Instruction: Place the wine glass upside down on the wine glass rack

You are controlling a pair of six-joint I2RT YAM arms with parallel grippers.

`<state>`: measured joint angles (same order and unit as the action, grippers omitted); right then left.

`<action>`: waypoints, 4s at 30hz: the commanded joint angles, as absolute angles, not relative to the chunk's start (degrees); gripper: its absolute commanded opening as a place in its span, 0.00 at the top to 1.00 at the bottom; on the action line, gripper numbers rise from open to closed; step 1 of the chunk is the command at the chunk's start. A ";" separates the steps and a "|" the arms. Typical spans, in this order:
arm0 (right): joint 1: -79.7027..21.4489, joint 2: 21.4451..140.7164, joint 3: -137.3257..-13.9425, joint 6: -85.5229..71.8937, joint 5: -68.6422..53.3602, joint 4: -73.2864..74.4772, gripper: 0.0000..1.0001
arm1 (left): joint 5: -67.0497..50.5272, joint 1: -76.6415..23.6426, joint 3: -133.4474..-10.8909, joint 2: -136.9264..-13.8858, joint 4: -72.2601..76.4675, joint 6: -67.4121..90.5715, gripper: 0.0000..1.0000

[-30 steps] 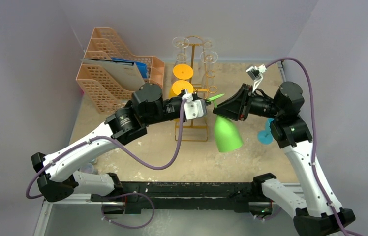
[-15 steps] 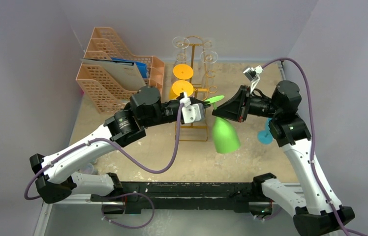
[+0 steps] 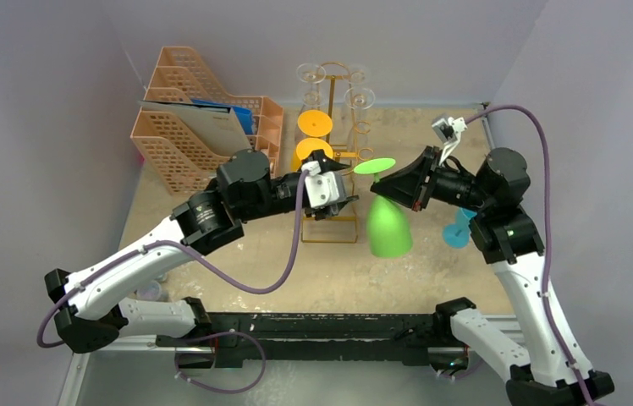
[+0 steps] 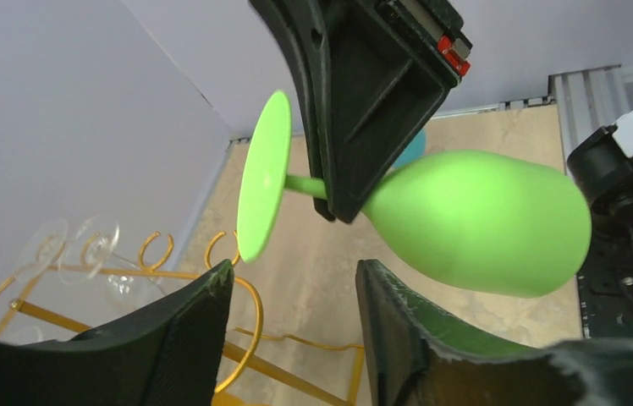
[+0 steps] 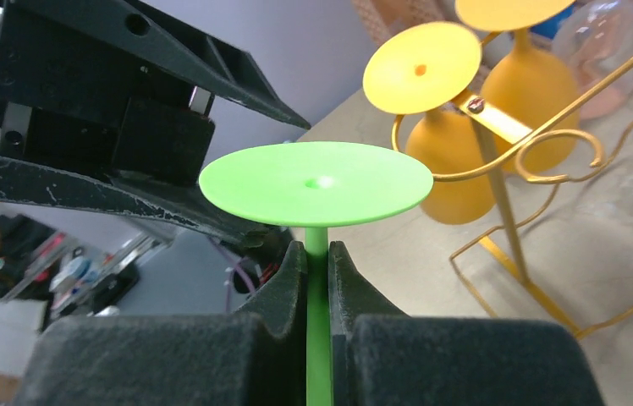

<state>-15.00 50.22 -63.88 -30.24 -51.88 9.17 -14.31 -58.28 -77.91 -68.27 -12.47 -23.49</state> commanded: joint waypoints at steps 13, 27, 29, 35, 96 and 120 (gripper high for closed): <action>-15.16 43.74 -63.97 -17.25 -25.85 13.80 1.00 | 7.64 -58.36 -75.02 -51.69 -31.66 6.54 0.39; -15.13 52.87 -58.91 -13.74 -18.50 -1.74 1.00 | 20.38 -58.36 -61.84 -39.60 -44.86 32.42 0.40; -15.18 54.59 -58.53 -12.06 -18.56 -5.17 1.00 | 21.70 -58.36 -61.54 -39.08 -45.89 33.80 0.40; -15.12 57.86 -55.50 -7.02 -17.73 -17.07 1.00 | 23.11 -58.36 -61.52 -38.41 -46.71 34.82 0.40; -15.18 72.26 -49.05 -1.27 -34.13 -44.62 0.85 | 28.47 -58.36 -60.47 -38.03 -50.44 36.45 0.41; -15.18 61.21 -46.80 3.79 -29.83 -30.35 0.53 | 28.22 -58.36 -59.26 -36.30 -51.15 36.30 0.41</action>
<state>-15.00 64.31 -47.40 1.34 -31.81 -33.12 27.81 -58.28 -59.53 -36.82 -51.90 35.55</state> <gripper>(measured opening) 0.471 0.591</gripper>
